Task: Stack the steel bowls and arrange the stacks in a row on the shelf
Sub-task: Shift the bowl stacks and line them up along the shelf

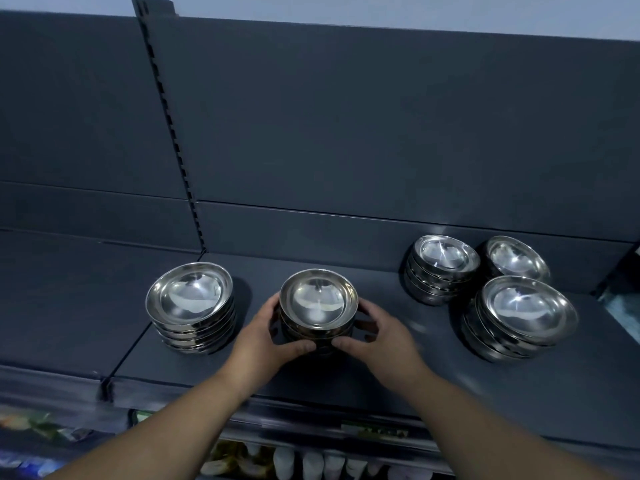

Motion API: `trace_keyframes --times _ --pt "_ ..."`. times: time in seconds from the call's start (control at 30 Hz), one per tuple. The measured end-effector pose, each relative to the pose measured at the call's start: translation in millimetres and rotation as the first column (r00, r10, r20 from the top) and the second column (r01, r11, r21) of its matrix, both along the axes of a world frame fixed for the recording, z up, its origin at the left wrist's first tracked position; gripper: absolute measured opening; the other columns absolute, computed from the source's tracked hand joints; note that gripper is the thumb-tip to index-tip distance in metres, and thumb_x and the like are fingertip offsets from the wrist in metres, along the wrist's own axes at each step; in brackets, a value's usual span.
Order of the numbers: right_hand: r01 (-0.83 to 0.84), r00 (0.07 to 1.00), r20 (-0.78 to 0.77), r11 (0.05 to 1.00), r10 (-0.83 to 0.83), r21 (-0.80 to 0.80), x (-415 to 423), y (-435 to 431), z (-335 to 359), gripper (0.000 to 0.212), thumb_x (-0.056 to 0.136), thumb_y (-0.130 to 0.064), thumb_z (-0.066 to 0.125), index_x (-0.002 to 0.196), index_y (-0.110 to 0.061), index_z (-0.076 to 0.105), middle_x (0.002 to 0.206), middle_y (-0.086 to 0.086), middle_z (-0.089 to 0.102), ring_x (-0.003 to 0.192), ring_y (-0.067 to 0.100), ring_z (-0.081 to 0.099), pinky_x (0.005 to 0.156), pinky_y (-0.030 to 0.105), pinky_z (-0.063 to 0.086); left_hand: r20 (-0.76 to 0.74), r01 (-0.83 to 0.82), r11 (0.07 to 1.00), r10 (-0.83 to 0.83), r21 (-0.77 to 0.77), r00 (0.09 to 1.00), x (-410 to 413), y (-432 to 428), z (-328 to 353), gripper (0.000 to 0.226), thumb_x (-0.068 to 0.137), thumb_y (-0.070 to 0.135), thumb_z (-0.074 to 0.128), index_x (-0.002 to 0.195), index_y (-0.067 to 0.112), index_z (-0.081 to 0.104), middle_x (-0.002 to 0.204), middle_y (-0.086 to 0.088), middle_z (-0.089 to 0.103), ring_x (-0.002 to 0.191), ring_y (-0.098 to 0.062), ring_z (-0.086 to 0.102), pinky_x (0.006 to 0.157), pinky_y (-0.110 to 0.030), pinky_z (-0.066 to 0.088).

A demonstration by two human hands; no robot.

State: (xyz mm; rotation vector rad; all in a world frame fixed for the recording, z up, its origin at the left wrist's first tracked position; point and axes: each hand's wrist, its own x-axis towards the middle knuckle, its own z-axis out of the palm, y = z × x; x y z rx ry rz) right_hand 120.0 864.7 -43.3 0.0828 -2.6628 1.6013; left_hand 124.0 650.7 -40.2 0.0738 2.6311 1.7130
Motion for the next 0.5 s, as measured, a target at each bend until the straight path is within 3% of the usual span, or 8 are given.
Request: trace_keyframes --times 0.07,0.2,0.33,0.4,0.5 --pt "0.007 1.000 -0.001 1.000 -0.007 0.000 1.3 -0.8 1.1 0.080 0.062 -0.034 0.089 0.134 -0.036 0.052 0.123 -0.014 0.063 0.112 -0.001 0.059 0.097 0.026 0.049 0.004 0.001 1.000 -0.001 -0.024 1.000 -0.5 -0.8 1.5 0.095 0.062 0.018 0.090 0.142 0.026 0.039 0.118 0.017 0.058 0.117 0.000 0.053 0.090 0.002 0.035" --pt "0.020 1.000 0.007 0.999 -0.020 0.027 2.7 -1.1 4.2 0.081 0.063 -0.034 0.089 0.134 -0.034 0.051 0.124 -0.015 0.063 0.114 0.002 0.058 0.099 0.027 0.048 0.051 0.014 0.998 -0.011 -0.057 0.999 0.5 -3.0 5.5 0.109 0.059 0.028 0.091 0.149 0.026 0.028 0.137 0.010 0.052 0.127 -0.007 0.048 0.106 -0.021 0.036" --pt "0.057 0.996 0.058 0.994 -0.062 0.092 6.8 4.8 6.4 0.092 0.062 -0.035 0.090 0.141 -0.027 0.045 0.134 -0.012 0.055 0.115 0.006 0.056 0.098 0.026 0.047 0.040 -0.001 0.998 0.004 -0.066 0.999 -2.5 -5.7 20.6 0.123 0.054 0.040 0.091 0.152 0.027 0.018 0.151 0.005 0.039 0.136 -0.009 0.038 0.114 -0.030 0.031" --pt "0.071 0.991 0.098 0.985 -0.088 0.160 9.8 11.3 8.7 0.092 0.065 -0.034 0.088 0.144 -0.023 0.042 0.138 -0.005 0.053 0.117 0.011 0.056 0.098 0.025 0.046 -0.023 0.011 0.994 -0.014 -0.111 1.000 -5.1 -3.3 36.4 0.116 0.058 0.050 0.085 0.152 0.028 0.020 0.155 0.006 0.032 0.140 -0.010 0.033 0.116 -0.031 0.028" --pt "0.072 0.980 0.151 0.940 -0.129 0.334 15.2 24.8 13.1 0.082 0.073 -0.038 0.082 0.142 -0.019 0.044 0.141 0.000 0.051 0.122 0.017 0.054 0.101 0.025 0.043 -0.150 0.010 0.975 -0.045 -0.223 0.988 -10.4 7.3 60.0 0.085 0.074 0.051 0.073 0.146 0.025 0.035 0.153 0.007 0.032 0.141 -0.010 0.030 0.114 -0.027 0.023"
